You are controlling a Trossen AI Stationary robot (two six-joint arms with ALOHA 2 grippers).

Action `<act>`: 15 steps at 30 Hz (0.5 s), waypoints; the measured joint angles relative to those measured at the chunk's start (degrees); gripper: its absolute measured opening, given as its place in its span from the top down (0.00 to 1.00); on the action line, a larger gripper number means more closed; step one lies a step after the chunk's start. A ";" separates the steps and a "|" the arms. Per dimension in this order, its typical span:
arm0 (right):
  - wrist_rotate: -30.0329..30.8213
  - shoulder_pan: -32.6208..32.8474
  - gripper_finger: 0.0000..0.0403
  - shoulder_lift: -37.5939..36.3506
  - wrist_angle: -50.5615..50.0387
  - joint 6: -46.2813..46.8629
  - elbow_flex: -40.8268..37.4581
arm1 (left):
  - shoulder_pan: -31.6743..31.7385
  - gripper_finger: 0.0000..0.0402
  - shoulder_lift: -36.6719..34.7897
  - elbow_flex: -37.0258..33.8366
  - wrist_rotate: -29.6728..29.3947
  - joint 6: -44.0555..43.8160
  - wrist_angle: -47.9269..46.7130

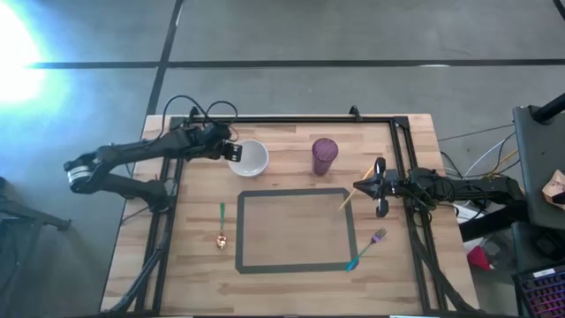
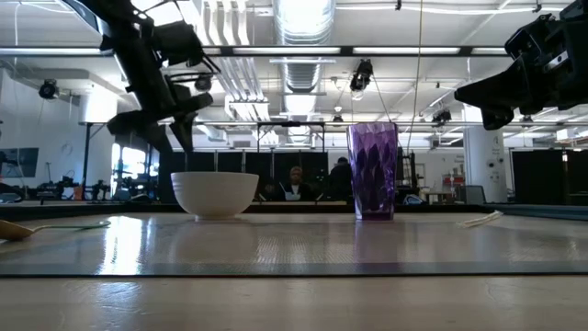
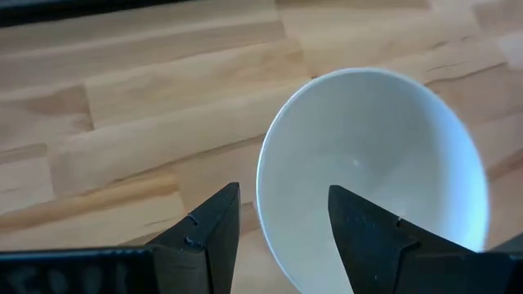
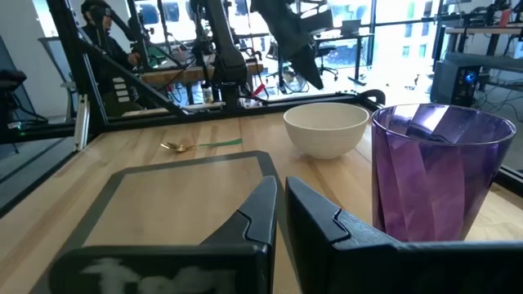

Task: Pick & Place Utensil
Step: Put the white bowl on the center of the mat

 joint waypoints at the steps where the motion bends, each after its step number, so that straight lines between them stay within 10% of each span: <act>1: 0.00 0.00 0.93 -0.02 -0.01 -0.07 0.01 | 0.04 0.55 0.50 0.00 0.00 0.00 0.02; 15: 0.03 0.00 0.93 0.00 -0.01 -0.13 0.00 | 0.31 0.55 7.09 -0.02 0.24 -0.74 0.67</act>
